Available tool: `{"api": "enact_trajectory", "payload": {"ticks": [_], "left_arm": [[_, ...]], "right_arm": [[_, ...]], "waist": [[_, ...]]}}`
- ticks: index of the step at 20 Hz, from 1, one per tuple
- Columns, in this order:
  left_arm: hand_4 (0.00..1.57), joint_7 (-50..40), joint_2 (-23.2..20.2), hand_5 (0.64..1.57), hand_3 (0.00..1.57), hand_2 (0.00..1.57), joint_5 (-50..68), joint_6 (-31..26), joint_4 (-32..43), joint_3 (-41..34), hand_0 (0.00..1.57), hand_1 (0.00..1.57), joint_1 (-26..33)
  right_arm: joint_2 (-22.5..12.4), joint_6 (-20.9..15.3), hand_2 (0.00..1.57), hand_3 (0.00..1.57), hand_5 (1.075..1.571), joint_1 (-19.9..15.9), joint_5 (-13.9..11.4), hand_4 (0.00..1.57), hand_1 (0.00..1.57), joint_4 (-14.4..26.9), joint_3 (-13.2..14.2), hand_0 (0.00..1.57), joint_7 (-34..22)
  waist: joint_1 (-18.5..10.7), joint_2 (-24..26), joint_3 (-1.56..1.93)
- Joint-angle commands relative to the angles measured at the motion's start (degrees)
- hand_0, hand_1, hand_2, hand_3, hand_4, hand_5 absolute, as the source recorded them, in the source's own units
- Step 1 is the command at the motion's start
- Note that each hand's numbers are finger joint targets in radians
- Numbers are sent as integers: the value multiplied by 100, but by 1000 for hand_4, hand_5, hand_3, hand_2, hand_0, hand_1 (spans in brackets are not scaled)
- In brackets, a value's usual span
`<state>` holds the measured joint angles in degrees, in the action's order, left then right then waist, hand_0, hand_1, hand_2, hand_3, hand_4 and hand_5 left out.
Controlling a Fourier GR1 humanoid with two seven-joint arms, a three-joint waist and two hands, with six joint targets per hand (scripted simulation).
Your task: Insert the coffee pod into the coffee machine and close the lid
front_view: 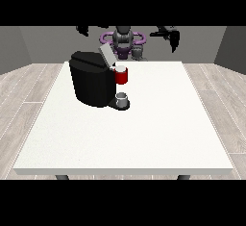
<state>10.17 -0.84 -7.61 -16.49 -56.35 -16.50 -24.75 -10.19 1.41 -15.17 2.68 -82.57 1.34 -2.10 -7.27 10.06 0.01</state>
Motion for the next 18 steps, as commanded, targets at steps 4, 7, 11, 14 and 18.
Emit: {"api": "enact_trajectory", "payload": {"ticks": [4,7,11,14,18], "left_arm": [[0,-393,56,1571,0,0,456,-82,-883,160,0,0,287],[0,-609,-214,1571,0,0,737,-80,-1218,90,0,0,321],[0,-443,-22,1571,0,0,484,103,-1672,526,0,0,623],[0,-379,-193,1571,0,0,649,118,-1761,402,0,0,885],[0,-489,-192,1571,0,0,623,291,-2024,607,0,0,1013]], "right_arm": [[104,-51,0,0,1571,-574,21,0,0,565,233,0,193],[-9,129,0,0,1571,-824,163,0,0,744,373,0,39],[-75,109,0,0,1571,-1222,163,0,0,1245,593,0,285],[-121,458,0,0,1571,-1062,253,0,0,1280,557,0,560],[178,180,0,0,1571,-1376,-103,0,0,1580,266,0,536]], "waist": [[-293,-535,1],[-132,-704,0],[-271,-1029,1],[56,-1090,0],[66,-1119,-1]]}}
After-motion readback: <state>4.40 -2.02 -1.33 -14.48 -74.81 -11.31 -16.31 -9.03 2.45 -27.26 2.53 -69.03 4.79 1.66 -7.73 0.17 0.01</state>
